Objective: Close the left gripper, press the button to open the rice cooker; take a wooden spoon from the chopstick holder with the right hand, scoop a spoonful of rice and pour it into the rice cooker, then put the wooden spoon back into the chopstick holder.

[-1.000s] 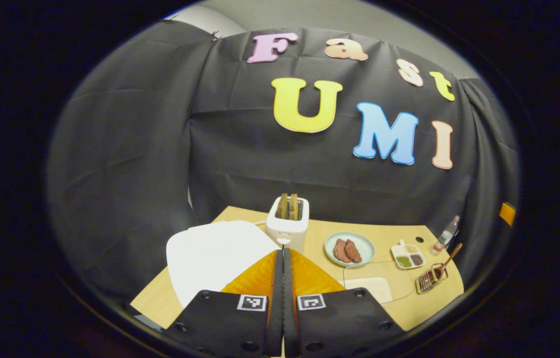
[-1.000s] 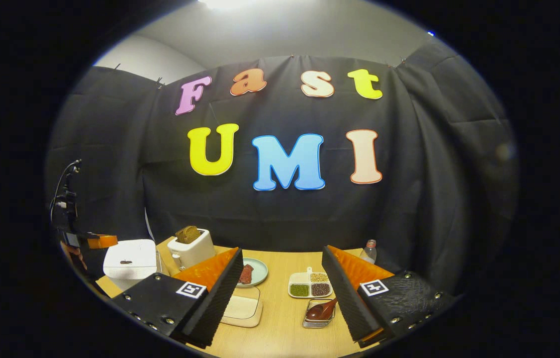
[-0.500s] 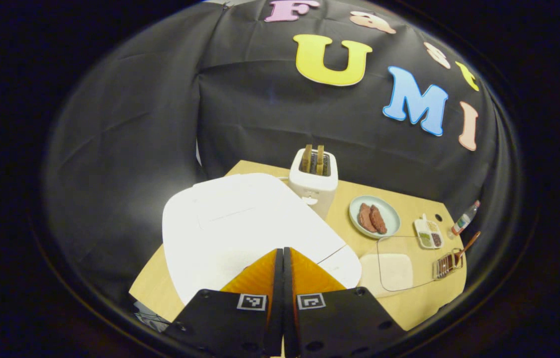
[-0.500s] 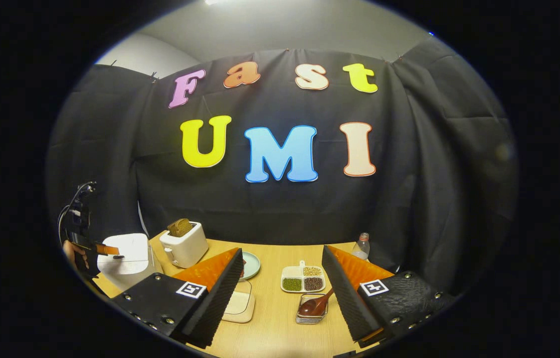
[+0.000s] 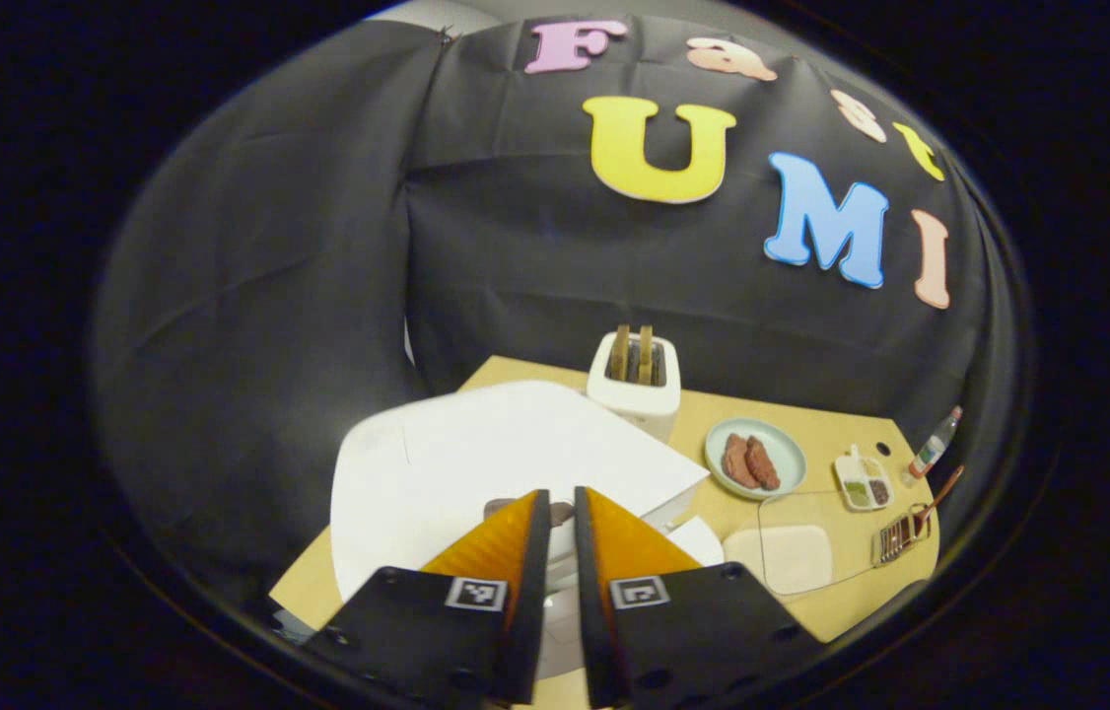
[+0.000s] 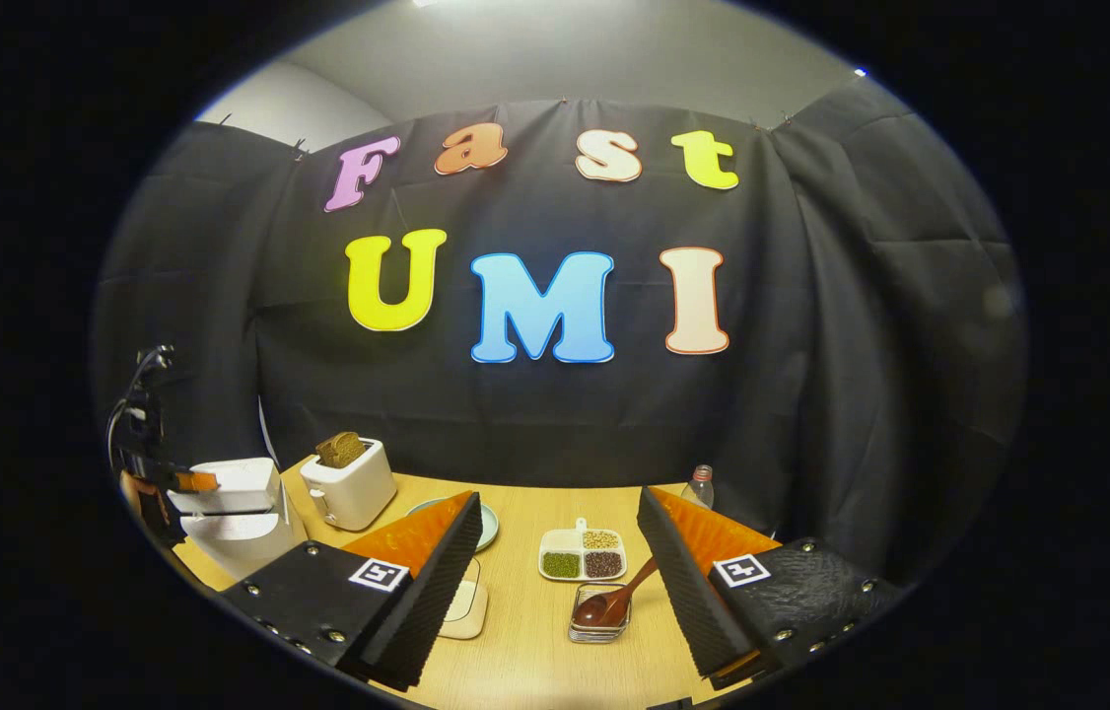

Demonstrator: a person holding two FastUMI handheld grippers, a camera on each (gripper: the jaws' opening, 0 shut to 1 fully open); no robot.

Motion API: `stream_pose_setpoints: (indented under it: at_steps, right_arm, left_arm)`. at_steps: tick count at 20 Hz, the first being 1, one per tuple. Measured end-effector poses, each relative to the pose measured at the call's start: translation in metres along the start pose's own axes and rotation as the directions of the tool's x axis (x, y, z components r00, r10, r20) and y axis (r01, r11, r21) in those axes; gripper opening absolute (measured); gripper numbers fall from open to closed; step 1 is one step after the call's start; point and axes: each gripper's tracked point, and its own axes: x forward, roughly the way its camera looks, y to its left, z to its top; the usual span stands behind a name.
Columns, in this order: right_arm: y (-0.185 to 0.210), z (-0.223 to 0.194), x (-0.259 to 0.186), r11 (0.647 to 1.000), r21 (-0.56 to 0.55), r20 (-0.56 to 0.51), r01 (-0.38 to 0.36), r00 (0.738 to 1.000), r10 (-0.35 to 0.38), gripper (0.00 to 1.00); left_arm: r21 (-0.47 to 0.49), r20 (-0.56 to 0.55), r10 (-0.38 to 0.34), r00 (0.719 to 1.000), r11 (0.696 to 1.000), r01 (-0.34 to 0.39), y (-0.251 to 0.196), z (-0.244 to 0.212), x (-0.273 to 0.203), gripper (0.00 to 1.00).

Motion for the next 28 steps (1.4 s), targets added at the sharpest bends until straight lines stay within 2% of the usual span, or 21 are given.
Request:
stream_pose_setpoints:
  at_steps: [3,7,11,16,22,23,24,26,28]
  right_arm:
    - [0.003,-0.002,0.000,1.000,0.000,-0.004,-0.006,1.000,0.006,0.96]
    - [0.003,0.001,-0.006,1.000,-0.007,0.008,-0.002,1.000,0.002,0.96]
    - [-0.001,0.005,-0.012,1.000,0.002,0.026,0.027,0.999,-0.027,0.97]
    - [-0.006,0.005,-0.014,0.997,0.025,0.013,0.079,0.997,-0.079,0.97]
    - [-0.011,-0.013,-0.013,0.987,0.072,-0.042,0.142,0.989,-0.139,0.97]
    - [-0.014,-0.017,-0.012,0.985,0.084,-0.051,0.149,0.988,-0.145,0.93]
    - [-0.017,-0.025,-0.009,0.983,0.099,-0.072,0.156,0.986,-0.149,0.96]
    - [-0.026,-0.036,-0.004,0.973,0.151,-0.102,0.172,0.982,-0.158,0.97]
    - [-0.041,-0.047,0.005,0.964,0.161,-0.108,0.212,0.974,-0.197,0.97]
  left_arm:
    - [0.065,0.174,0.016,0.985,0.998,-0.028,-0.006,0.055,-0.024,1.00]
    - [0.037,0.325,-0.021,0.945,0.999,0.009,-0.022,0.104,-0.081,0.99]
    - [0.049,0.393,-0.083,0.916,0.996,0.069,-0.046,0.114,-0.119,0.99]
    - [0.139,0.436,-0.184,0.881,0.981,0.136,-0.083,0.112,-0.150,1.00]
    - [0.189,0.426,-0.313,0.849,0.948,0.254,-0.116,0.096,-0.164,0.99]
    - [0.191,0.418,-0.324,0.849,0.945,0.266,-0.119,0.094,-0.163,0.99]
    - [0.191,0.407,-0.330,0.852,0.943,0.274,-0.119,0.092,-0.161,0.99]
    - [0.189,0.406,-0.337,0.850,0.940,0.283,-0.121,0.094,-0.163,1.00]
    - [0.191,0.412,-0.334,0.848,0.941,0.278,-0.121,0.094,-0.163,1.00]
